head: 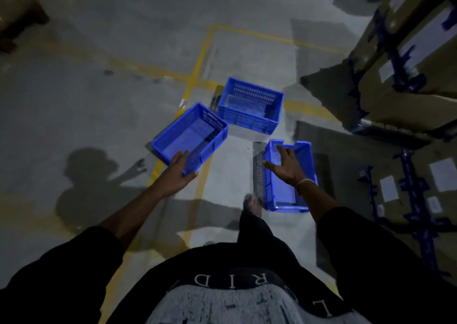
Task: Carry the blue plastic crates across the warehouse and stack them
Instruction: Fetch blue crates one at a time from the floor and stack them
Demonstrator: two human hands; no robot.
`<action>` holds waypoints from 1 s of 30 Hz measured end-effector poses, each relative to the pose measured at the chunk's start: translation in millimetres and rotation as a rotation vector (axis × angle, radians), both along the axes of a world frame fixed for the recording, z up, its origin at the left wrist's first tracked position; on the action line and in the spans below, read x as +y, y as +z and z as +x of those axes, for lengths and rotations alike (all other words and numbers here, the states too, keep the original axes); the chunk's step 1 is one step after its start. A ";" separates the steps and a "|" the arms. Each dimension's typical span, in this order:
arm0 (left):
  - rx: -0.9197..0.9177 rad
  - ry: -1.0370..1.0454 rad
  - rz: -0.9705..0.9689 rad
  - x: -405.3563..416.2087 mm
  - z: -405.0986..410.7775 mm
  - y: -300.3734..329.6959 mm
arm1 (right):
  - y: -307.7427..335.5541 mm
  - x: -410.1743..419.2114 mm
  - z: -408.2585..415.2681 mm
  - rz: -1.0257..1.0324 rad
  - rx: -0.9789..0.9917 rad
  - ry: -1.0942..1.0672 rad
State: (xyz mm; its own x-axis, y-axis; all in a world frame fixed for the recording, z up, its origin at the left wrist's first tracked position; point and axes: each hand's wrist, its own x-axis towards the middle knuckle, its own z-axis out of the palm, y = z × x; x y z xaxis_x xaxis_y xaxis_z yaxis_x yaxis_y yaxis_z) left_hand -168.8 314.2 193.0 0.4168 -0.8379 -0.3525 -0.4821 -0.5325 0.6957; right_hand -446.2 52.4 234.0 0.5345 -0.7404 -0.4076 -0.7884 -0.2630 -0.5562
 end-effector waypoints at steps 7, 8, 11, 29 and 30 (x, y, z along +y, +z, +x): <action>0.019 0.219 0.033 -57.6 58.6 -17.0 | -18.1 -125.7 112.2 -0.002 0.022 0.204; 0.021 0.260 0.038 -67.2 66.9 -18.6 | -20.7 -143.6 129.1 0.008 0.030 0.239; 0.009 0.362 0.050 -95.0 81.7 -18.5 | -23.1 -191.5 180.9 0.028 0.049 0.333; 0.177 0.653 0.082 -149.0 170.6 -84.0 | -147.1 -290.9 423.7 0.134 0.194 0.690; 0.188 0.674 0.080 -150.6 178.7 -95.3 | -161.4 -292.5 434.5 0.130 0.199 0.692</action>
